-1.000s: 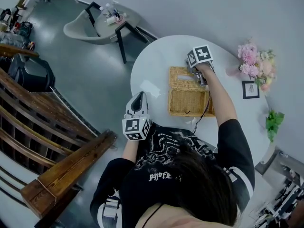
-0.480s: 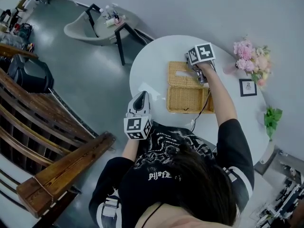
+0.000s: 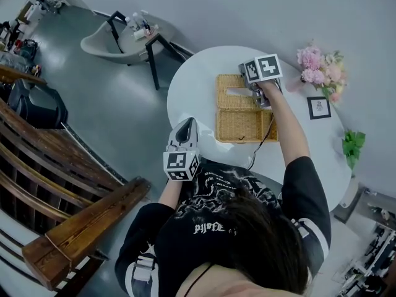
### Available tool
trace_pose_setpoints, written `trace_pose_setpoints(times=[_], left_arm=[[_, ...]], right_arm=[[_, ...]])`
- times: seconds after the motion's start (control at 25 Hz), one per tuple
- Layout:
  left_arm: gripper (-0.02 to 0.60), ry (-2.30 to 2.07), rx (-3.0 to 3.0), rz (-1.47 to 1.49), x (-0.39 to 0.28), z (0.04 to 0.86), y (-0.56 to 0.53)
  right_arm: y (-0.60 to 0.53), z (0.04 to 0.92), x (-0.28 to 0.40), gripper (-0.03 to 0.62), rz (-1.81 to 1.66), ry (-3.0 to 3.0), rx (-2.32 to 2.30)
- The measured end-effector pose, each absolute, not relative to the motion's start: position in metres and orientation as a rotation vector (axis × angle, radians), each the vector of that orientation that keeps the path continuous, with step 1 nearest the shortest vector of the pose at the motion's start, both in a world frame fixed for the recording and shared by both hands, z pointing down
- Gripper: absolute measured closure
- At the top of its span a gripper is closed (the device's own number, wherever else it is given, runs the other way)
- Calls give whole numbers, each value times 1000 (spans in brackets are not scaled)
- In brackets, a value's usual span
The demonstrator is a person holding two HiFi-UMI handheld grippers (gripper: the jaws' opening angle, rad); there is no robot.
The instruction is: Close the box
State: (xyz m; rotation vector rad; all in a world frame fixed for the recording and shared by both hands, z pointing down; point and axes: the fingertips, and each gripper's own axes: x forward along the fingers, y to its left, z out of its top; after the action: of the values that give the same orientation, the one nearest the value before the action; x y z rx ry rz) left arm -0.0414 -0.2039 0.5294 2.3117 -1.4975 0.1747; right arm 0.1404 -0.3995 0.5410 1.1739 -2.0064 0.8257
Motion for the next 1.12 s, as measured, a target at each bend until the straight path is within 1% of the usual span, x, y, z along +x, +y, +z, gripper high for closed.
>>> trace_pose_setpoints(times=[0.32,0.68,1.12], left_arm=[[555,-1444,2362,164,-37,524,-200],[555,-1413,2397,145,-39,515,-204],[555,-1303,2476,137,-20,509,-204]], right_arm=[[-381,501,133,559,654,-2084,1211],[-360,475,135,559,589,-2123,1271],[-327,452,138,559,549,-2189,1351]])
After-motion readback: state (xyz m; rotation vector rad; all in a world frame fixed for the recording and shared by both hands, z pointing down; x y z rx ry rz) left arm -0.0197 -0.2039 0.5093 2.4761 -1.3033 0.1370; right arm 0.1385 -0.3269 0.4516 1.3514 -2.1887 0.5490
